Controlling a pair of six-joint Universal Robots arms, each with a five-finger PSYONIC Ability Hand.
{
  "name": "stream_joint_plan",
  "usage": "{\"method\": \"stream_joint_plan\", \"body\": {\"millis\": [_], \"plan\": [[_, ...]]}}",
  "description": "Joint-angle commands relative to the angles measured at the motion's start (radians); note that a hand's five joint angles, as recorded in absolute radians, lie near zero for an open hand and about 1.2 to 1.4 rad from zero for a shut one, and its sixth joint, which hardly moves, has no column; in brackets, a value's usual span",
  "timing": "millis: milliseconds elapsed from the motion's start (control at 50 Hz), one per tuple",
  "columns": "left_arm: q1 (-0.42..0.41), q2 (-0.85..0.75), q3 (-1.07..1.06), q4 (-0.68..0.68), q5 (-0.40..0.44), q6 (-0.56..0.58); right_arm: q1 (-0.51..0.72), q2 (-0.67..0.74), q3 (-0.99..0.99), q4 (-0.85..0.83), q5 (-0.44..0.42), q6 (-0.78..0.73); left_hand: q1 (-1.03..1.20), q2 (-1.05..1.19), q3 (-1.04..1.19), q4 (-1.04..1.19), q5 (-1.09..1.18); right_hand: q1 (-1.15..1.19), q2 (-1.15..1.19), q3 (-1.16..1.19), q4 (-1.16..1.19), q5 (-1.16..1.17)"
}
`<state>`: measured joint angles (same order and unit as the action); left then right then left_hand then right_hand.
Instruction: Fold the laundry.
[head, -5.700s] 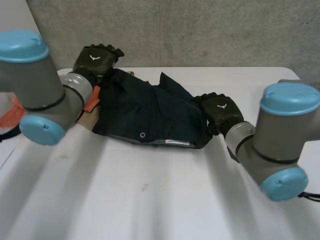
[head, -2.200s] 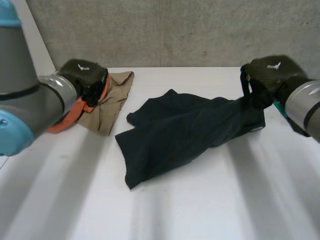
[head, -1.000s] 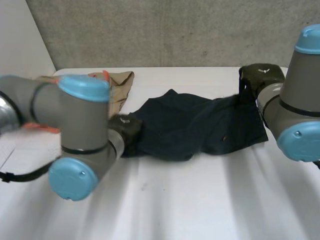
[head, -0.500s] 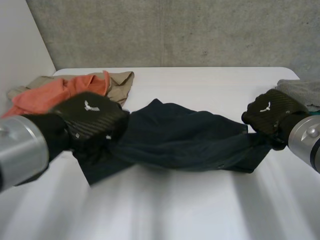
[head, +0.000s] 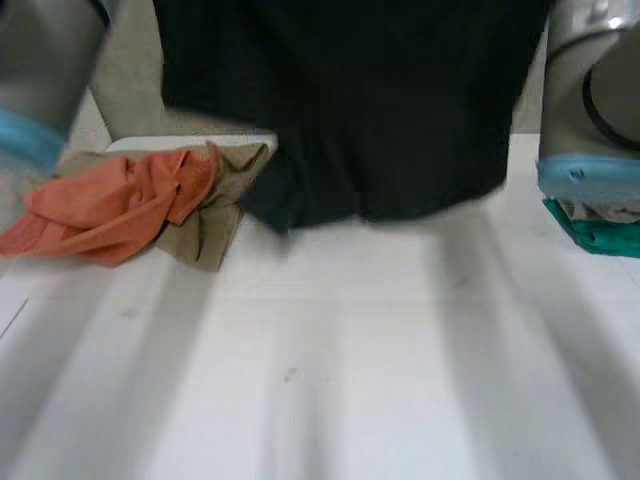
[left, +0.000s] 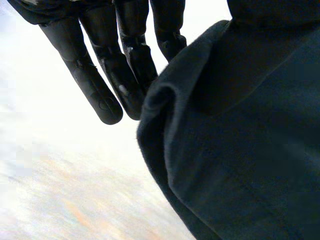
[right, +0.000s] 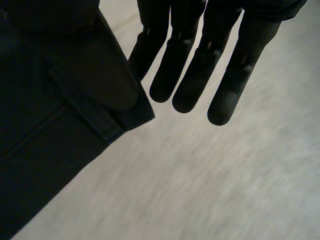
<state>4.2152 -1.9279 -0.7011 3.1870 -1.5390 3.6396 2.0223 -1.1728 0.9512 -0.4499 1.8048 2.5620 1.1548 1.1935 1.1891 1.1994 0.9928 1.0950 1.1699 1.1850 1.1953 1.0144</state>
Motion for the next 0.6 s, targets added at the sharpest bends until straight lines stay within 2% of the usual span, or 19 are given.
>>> {"method": "stream_joint_plan", "body": {"millis": [20,140,240,380,520,600], "plan": [[0.009,-0.014,0.032,0.076,-0.050,-0.072,0.038,-0.002,0.024,-0.178,-0.045,0.009,0.241,0.203,0.207,0.197,0.229,0.301,0.226,0.211,0.201,0.207],[0.022,0.003,-0.191,-0.012,-0.056,-0.093,0.026,0.013,0.131,-0.096,-0.048,0.004,0.241,0.203,0.207,0.197,0.229,0.301,0.226,0.211,0.201,0.207],[0.012,0.017,-0.408,-0.001,-0.027,-0.104,0.007,0.021,0.285,-0.049,-0.061,0.029,0.241,0.203,0.207,0.197,0.229,0.301,0.226,0.211,0.201,0.207],[-0.012,0.004,-0.664,-0.009,0.017,-0.101,0.007,0.073,0.529,0.005,-0.166,0.017,0.241,0.203,0.207,0.197,0.229,0.301,0.226,0.211,0.201,0.207],[-0.037,0.027,-0.791,-0.087,0.025,-0.105,-0.008,0.048,0.655,0.101,-0.177,-0.060,0.241,0.203,0.207,0.197,0.229,0.301,0.226,0.211,0.201,0.207],[-0.044,0.072,-0.825,-0.177,0.036,-0.107,-0.014,-0.034,0.699,0.262,-0.176,-0.120,0.241,0.203,0.207,0.197,0.229,0.301,0.226,0.211,0.201,0.207]]}}
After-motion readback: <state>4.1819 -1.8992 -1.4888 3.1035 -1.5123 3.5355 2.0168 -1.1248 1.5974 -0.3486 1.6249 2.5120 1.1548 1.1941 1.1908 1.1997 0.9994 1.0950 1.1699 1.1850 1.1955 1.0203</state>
